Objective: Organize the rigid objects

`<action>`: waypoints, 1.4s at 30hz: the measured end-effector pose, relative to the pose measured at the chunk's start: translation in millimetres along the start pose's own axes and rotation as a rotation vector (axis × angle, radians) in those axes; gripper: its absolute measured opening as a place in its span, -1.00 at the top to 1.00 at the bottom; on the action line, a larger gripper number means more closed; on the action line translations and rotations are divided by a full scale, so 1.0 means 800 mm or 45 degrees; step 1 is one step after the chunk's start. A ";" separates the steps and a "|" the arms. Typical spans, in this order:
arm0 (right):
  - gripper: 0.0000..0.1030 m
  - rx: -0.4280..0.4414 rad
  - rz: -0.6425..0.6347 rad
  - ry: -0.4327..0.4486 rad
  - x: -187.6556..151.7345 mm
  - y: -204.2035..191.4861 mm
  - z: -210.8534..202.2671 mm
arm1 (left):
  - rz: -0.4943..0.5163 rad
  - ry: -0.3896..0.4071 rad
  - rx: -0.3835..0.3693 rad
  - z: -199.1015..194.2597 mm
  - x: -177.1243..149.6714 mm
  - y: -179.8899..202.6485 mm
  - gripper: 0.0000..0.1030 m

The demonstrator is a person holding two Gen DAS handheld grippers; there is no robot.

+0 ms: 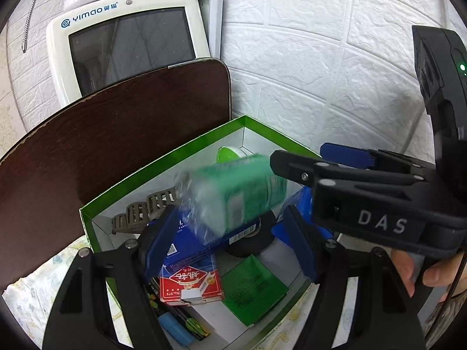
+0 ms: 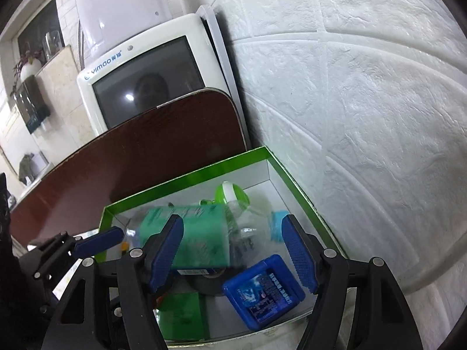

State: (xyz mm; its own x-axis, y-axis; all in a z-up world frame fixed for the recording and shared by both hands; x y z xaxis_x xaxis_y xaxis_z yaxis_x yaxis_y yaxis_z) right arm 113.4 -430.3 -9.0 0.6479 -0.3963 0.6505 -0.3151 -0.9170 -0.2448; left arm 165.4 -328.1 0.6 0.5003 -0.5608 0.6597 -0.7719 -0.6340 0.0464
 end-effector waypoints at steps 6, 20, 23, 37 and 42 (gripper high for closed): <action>-0.41 -0.035 -0.007 0.041 -0.003 -0.001 -0.016 | -0.024 0.005 0.016 -0.012 -0.006 -0.006 -0.43; -0.41 -0.177 -0.127 0.126 -0.044 -0.048 -0.086 | -0.074 0.053 0.139 -0.079 -0.045 -0.019 -0.58; -0.42 -0.176 -0.133 0.122 -0.060 -0.056 -0.101 | -0.079 0.066 0.148 -0.094 -0.057 -0.020 -0.59; -0.55 -0.323 -0.140 0.180 -0.124 -0.072 -0.171 | -0.052 0.142 0.159 -0.157 -0.110 -0.015 -0.66; -0.55 -0.354 -0.121 0.169 -0.139 -0.071 -0.181 | -0.046 0.183 0.170 -0.179 -0.118 -0.016 -0.69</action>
State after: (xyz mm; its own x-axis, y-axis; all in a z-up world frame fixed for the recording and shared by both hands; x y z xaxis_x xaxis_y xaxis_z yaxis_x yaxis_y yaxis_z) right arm -41.2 -327.0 36.4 0.5931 -0.2834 0.7536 -0.4469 -0.8944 0.0153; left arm 71.8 -190.9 44.9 0.4582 -0.4611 0.7599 -0.6909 -0.7226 -0.0218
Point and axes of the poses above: each gripper's, at about its wrist camera, not at the fingertips, and z roughly the way its jaws point, y to its right, x to its top, the point moved 3 cm from there along z, roughly the way its jaws point, and after that the axes turned 7 degrees about -y, right-handed, at the moved point
